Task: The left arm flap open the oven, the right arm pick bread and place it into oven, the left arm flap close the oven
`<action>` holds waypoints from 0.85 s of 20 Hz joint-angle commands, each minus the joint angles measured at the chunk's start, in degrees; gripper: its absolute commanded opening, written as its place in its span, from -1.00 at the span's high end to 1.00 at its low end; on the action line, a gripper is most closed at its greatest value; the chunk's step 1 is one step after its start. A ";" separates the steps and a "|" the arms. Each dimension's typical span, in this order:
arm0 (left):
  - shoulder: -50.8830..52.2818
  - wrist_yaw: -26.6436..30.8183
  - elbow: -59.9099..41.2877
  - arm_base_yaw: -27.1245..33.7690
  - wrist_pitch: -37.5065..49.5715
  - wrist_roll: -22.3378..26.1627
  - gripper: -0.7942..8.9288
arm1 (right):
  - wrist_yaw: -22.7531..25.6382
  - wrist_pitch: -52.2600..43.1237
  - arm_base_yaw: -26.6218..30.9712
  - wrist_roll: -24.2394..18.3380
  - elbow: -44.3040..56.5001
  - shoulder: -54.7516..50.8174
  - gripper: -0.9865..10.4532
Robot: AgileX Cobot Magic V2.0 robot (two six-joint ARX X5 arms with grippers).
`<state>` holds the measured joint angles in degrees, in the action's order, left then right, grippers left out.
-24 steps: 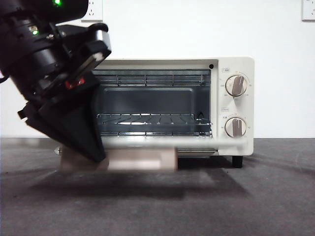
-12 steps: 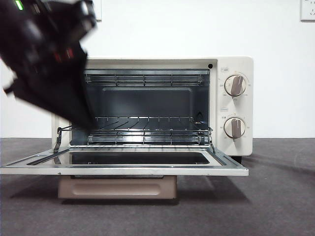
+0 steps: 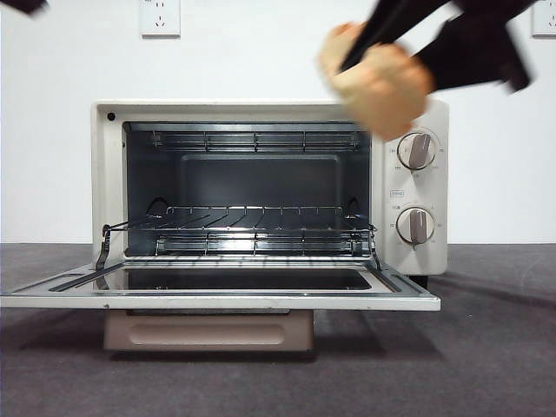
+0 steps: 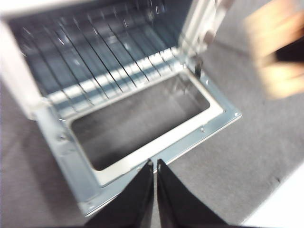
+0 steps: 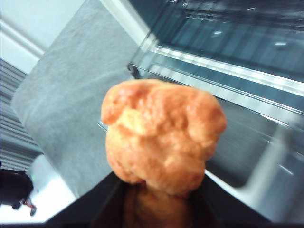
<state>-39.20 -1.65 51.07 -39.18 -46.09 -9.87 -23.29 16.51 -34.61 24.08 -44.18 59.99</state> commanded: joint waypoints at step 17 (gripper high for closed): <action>12.02 2.10 2.89 -0.48 -6.67 -4.61 0.80 | 19.23 -14.21 -3.32 8.55 -15.65 30.73 0.57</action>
<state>-27.05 0.16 52.88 -39.18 -53.47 -14.33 -4.27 2.70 -37.47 31.31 -58.67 89.84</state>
